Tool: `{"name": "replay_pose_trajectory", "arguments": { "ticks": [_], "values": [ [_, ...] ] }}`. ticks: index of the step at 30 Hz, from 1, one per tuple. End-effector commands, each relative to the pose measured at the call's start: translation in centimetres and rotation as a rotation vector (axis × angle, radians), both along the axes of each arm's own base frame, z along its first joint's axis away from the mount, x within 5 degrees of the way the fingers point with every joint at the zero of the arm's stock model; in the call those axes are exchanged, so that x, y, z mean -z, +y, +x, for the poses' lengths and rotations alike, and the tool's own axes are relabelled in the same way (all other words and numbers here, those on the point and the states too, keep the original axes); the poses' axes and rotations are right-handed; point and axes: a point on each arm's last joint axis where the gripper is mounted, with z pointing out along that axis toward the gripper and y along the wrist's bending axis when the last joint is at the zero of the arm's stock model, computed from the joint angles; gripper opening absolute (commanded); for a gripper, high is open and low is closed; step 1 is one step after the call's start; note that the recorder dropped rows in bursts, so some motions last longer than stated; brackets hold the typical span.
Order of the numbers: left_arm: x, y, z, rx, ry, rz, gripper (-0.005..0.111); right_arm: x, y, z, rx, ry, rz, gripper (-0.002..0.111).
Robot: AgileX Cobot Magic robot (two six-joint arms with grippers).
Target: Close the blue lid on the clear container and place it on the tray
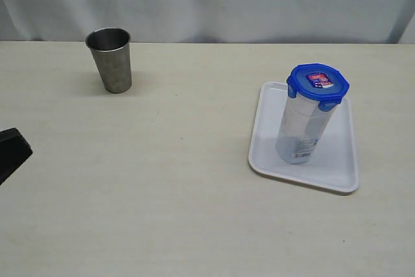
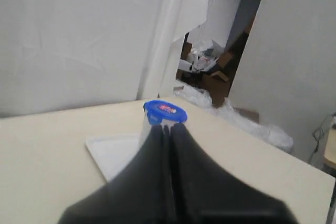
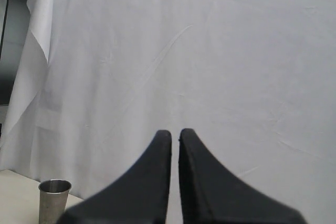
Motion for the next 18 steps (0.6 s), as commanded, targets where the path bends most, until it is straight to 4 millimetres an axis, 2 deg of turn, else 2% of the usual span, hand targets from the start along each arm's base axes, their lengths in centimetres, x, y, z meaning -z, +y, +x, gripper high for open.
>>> {"name": "replay_pose_trajectory", "arguments": {
  "ticks": [1, 5, 11, 18],
  "values": [
    [-0.1, -0.3, -1.7, -0.025, -0.273, -0.042, 0.000, 0.1, 0.1, 0.1, 0.003, 0.004, -0.004, 0.006],
    [-1.1, -0.5, -3.7, -0.049, -0.507, -0.056, 0.000, 0.1, 0.1, 0.1, 0.003, 0.004, -0.004, 0.006],
    [-1.5, -0.5, -5.9, -0.070, -0.667, -0.047, 0.000, 0.1, 0.1, 0.1, 0.003, 0.004, -0.004, 0.006],
    [-2.5, 1.4, -6.0, -0.296, -0.810, -0.041, 0.000, 0.1, 0.1, 0.1, 0.003, 0.004, -0.004, 0.006]
  ]
}}
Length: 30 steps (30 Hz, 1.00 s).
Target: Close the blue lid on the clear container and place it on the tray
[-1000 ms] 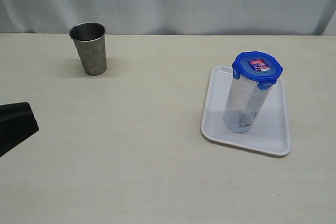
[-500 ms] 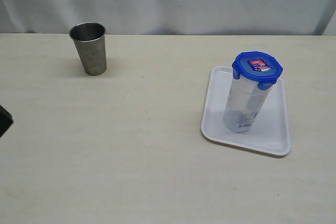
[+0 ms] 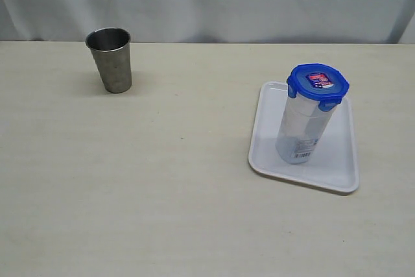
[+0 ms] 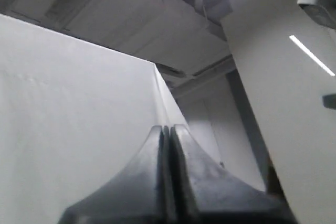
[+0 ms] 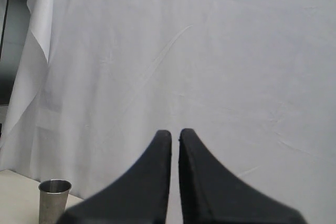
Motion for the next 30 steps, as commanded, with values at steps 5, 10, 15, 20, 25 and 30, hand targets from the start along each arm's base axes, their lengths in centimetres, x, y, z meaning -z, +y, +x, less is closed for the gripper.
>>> {"name": "replay_pose_trajectory", "arguments": {
  "ticks": [5, 10, 15, 20, 25, 30],
  "values": [
    [0.1, 3.1, 1.4, -0.313, 0.082, -0.146, 0.000, 0.1, 0.1, 0.1, 0.003, 0.004, -0.004, 0.006],
    [1.6, 4.6, 2.8, -0.518, 0.282, -0.147, 0.000, 0.1, 0.1, 0.1, 0.003, 0.004, -0.004, 0.006],
    [3.4, 5.6, 3.6, -0.699, 0.467, -0.033, 0.000, 0.1, 0.1, 0.1, 0.003, 0.004, -0.004, 0.006],
    [4.6, 5.5, 3.9, -0.781, 0.549, 0.154, 0.000, 0.1, 0.1, 0.1, 0.003, 0.004, -0.004, 0.006],
    [5.8, 5.6, 4.0, -0.775, 0.684, 0.204, 0.000, 0.1, 0.1, 0.1, 0.003, 0.004, -0.004, 0.006],
    [7.8, 5.7, 3.9, -0.756, 0.919, 0.207, 0.000, 0.1, 0.1, 0.1, 0.003, 0.004, -0.004, 0.006]
  ]
}}
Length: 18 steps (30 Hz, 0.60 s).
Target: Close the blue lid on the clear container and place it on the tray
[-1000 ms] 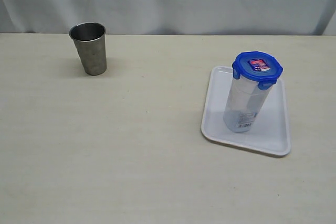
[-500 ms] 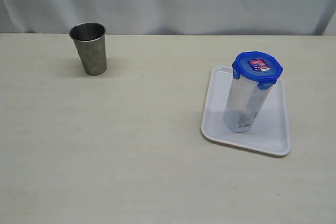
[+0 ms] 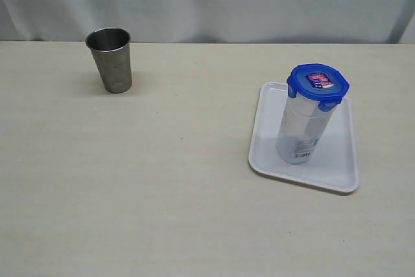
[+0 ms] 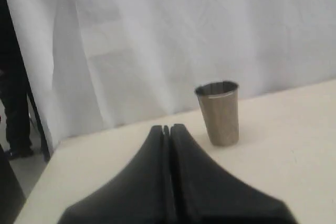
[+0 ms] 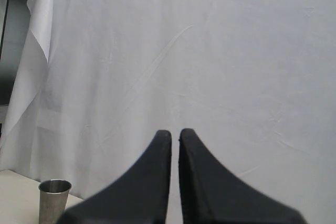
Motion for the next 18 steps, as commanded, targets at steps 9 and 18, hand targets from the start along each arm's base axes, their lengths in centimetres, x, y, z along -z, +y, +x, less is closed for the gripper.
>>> {"name": "replay_pose_trajectory", "arguments": {
  "ticks": [9, 18],
  "values": [
    [2.08, 0.49, -0.29, -0.074, 0.224, -0.015, 0.000, 0.10, 0.08, 0.15, 0.003, 0.004, -0.004, 0.006],
    [2.08, 0.48, -0.29, -0.070, 0.227, 0.010, 0.000, 0.10, 0.08, 0.15, 0.003, 0.004, -0.004, 0.006]
  ]
}}
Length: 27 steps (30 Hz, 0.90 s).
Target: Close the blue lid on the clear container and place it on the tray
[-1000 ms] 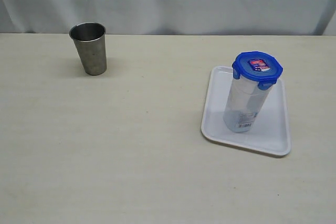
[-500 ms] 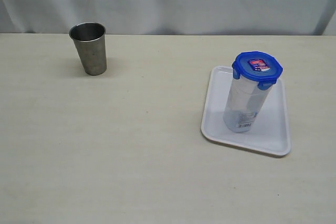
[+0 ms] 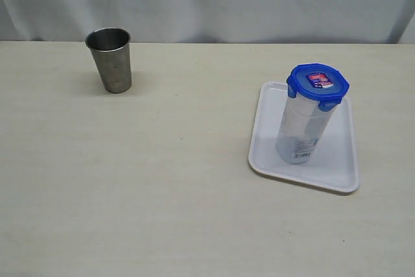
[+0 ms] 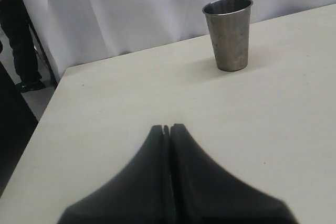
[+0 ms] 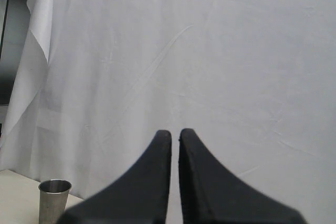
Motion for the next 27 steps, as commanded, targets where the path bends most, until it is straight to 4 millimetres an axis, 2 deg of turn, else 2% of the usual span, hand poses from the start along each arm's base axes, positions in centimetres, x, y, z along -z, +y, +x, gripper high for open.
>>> {"name": "replay_pose_trajectory", "arguments": {
  "ticks": [1, 23, 27],
  "values": [
    [0.03, 0.01, 0.00, 0.000, -0.002, 0.010, 0.000, 0.10, 0.08, 0.15, 0.003, 0.004, -0.004, 0.006],
    [0.03, 0.01, 0.00, 0.000, -0.002, 0.010, 0.000, 0.11, 0.10, 0.14, 0.000, 0.005, -0.003, 0.006],
    [0.03, 0.01, 0.00, 0.000, -0.002, 0.010, 0.000, 0.61, 0.73, 0.32, 0.000, 0.028, 0.000, 0.006]
  ]
}}
